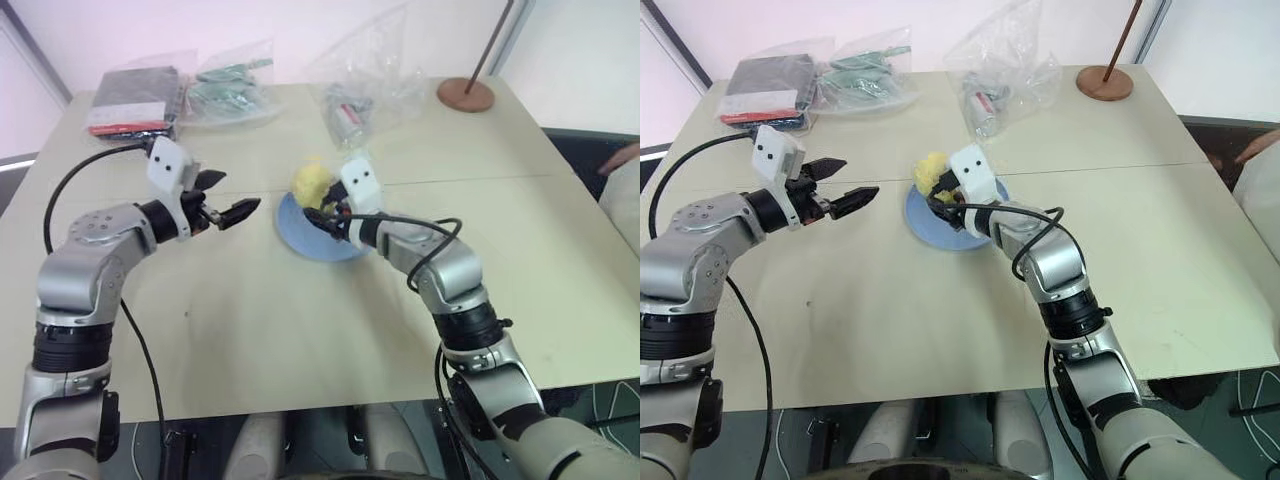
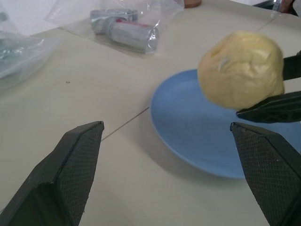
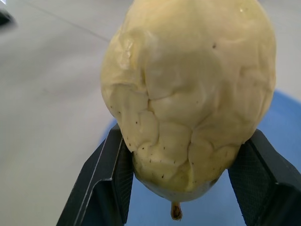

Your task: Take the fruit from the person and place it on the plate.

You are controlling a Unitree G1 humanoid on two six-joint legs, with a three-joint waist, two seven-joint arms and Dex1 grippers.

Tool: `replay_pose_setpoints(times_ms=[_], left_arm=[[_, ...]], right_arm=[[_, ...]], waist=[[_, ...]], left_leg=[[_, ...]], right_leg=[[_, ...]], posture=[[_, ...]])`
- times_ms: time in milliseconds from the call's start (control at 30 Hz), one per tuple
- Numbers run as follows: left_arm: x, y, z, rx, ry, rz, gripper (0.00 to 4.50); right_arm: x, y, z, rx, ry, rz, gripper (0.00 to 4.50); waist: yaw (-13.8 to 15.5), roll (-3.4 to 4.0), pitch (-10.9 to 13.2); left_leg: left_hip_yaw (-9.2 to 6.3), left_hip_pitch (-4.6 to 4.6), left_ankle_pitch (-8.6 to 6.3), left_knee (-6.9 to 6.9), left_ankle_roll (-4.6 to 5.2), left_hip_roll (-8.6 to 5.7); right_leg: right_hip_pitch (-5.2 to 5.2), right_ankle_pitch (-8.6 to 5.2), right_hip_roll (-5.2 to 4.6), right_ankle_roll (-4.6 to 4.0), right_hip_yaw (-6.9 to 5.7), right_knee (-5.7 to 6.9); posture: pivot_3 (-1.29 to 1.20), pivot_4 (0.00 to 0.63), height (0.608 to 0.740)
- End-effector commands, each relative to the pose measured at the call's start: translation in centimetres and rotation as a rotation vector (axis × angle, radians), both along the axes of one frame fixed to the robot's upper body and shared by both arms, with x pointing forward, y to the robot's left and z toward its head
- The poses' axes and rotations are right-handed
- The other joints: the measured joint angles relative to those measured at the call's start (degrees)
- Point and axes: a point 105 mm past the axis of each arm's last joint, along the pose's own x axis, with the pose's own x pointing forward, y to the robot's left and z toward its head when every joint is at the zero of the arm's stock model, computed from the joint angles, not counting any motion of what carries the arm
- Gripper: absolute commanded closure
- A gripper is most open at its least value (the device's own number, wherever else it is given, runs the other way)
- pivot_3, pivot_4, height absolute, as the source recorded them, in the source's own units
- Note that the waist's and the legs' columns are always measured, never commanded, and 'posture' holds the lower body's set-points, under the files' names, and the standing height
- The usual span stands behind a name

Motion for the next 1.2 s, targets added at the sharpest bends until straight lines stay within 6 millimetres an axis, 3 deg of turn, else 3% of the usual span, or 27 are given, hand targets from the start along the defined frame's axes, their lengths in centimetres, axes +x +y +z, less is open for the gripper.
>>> replay_pose_setpoints(times_ms=[33,367,500,533,567,933,1200], left_arm=[[-0.2,-0.2,0.8,0.018,-0.024,-0.023,0.0],[-0.4,-0.2,0.8,0.027,-0.023,-0.029,0.0],[-0.5,-0.3,0.8,0.03,-0.023,-0.031,0.0],[-0.5,-0.3,0.8,0.03,-0.023,-0.032,0.0],[-0.5,-0.3,0.8,0.03,-0.023,-0.032,0.0],[-1.0,-0.8,0.8,0.037,-0.015,-0.086,0.0],[-3.3,-0.5,0.4,0.09,0.021,-0.165,0.0]], right_arm=[[0.4,-0.4,-0.6,-0.037,-0.031,-0.027,2.33],[1.5,-1.8,-2.3,-0.081,-0.03,-0.091,2.33],[1.5,-1.8,-2.2,-0.078,-0.035,-0.088,0.37],[1.5,-1.8,-2.1,-0.077,-0.036,-0.087,0.04],[1.4,-1.8,-2.0,-0.078,-0.038,-0.085,0.04],[0.3,-5.2,3.6,-0.071,-0.128,-0.078,0.04],[-5.6,-9.2,9.3,-0.141,-0.195,0.079,0.04]], waist=[[0.0,0.0,0.0],[-0.1,0.0,0.0],[-0.1,-0.01,0.0],[-0.1,-0.01,0.0],[-0.1,-0.01,0.0],[0.1,-0.01,0.0],[0.2,0.0,0.0]], left_leg=[[0.0,0.0,0.0,0.0,0.0,0.0],[0.0,0.02,0.01,0.02,-0.02,0.0],[0.0,0.02,0.01,0.06,-0.02,0.0],[0.0,0.02,0.01,0.06,-0.02,0.0],[0.0,0.02,0.01,0.07,-0.02,0.0],[0.0,0.0,0.01,0.15,-0.02,-0.03],[-0.01,-0.01,0.0,0.15,0.01,0.0]], right_leg=[[0.0,0.0,0.0,0.0,0.0,0.0],[-0.01,0.0,0.03,0.0,0.01,0.08],[-0.01,0.0,0.03,0.0,0.01,0.12],[0.0,0.0,0.03,0.0,0.01,0.13],[-0.01,0.0,0.03,0.0,0.01,0.14],[0.0,0.0,0.05,0.0,0.0,0.19],[0.02,-0.01,0.01,0.0,0.0,0.15]], posture=[[0.0,0.15,0.74],[0.0,0.15,0.74],[0.0,0.15,0.74],[0.0,0.15,0.74],[0.0,0.15,0.74],[0.0,0.15,0.74],[0.0,0.15,0.74]])
